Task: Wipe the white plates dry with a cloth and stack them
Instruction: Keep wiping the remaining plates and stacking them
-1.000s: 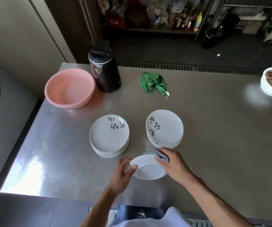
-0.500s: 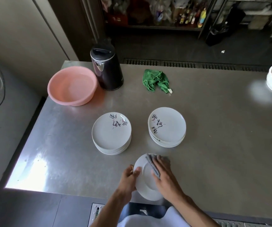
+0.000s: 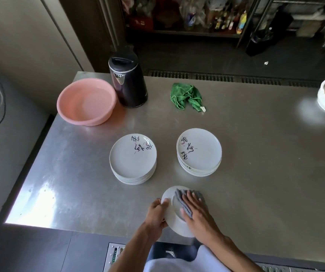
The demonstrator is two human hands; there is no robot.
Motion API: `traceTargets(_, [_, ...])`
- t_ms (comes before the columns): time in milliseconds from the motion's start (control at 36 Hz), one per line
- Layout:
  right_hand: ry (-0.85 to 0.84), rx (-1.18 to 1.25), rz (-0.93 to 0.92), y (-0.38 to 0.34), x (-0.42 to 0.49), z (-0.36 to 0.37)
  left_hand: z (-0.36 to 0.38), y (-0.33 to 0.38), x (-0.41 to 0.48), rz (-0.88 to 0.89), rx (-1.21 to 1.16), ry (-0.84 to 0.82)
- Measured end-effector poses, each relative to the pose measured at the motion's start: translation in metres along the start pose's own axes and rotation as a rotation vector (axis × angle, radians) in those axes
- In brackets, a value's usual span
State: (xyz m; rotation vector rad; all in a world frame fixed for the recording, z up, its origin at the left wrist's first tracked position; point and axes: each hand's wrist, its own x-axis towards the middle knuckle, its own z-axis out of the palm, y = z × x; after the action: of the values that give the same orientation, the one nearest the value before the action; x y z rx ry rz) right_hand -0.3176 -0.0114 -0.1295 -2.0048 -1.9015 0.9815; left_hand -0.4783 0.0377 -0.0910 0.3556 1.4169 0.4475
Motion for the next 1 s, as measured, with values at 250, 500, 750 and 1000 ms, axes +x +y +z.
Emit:
traceTargets(250, [-0.170,-0.029,-0.331,-0.014,-0.022,-0.012,-0.012,0.001,0.004,0.013,-0.054,0.010])
traceTargets(500, [0.059,0.183,0.162,-0.025,0.014,-0.007,-0.010,-0.011,-0.002,0.110,0.012,-0.073])
traceTargets(750, [0.098,-0.082,-0.165,-0.025,0.030,-0.008,-0.012,-0.013,-0.004,0.174,0.074,-0.063])
traceTargets(1000, [0.070,-0.110,-0.314,-0.030,0.026,-0.001,-0.015,-0.017,-0.007,0.248,0.096,-0.078])
